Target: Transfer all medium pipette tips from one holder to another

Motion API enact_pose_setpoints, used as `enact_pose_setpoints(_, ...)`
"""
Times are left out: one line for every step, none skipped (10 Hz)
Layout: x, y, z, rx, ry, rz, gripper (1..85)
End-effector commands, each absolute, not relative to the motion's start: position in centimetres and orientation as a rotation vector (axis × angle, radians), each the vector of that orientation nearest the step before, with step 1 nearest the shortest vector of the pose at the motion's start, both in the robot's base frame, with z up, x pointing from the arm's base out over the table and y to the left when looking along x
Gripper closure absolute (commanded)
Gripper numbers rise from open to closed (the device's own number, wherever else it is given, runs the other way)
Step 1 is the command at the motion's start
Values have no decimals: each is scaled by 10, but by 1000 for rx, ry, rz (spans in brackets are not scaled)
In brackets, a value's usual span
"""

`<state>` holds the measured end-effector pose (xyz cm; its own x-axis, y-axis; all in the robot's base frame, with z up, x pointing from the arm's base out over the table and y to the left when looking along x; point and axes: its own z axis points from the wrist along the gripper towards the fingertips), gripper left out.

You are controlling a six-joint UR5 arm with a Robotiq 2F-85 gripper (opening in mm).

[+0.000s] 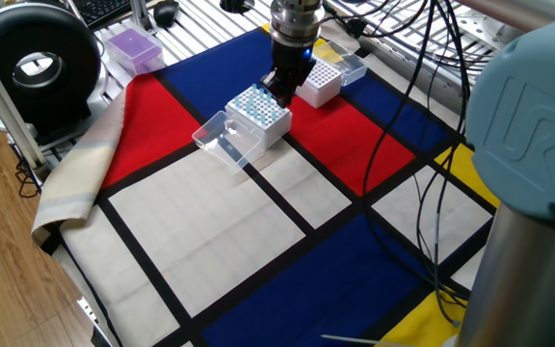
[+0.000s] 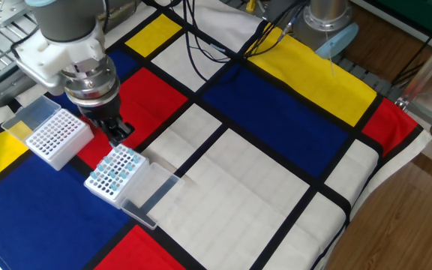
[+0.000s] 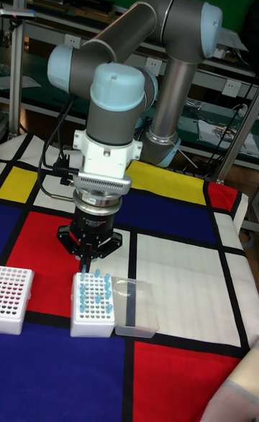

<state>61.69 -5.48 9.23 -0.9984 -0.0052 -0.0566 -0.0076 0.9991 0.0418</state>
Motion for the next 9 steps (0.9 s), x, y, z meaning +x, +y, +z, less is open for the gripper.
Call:
enact_pose_setpoints(616,-48,121,24,3087,87,767)
enact_pose_setpoints(614,-48,131,33,3097,69,770)
enact_pose_setpoints(613,-47,138,38,3100,59,777)
enact_pose_setpoints(613,-46,143,35,3102,47,780)
enact_pose_setpoints(613,-47,147,30,3106,26,783)
enact_pose_setpoints(612,-49,153,25,3114,-5,787)
enact_pose_setpoints(613,-53,157,17,3115,-46,793)
enact_pose_setpoints(615,-57,157,-7,3111,-70,800)
enact_pose_setpoints(617,-64,157,-39,3106,-109,800)
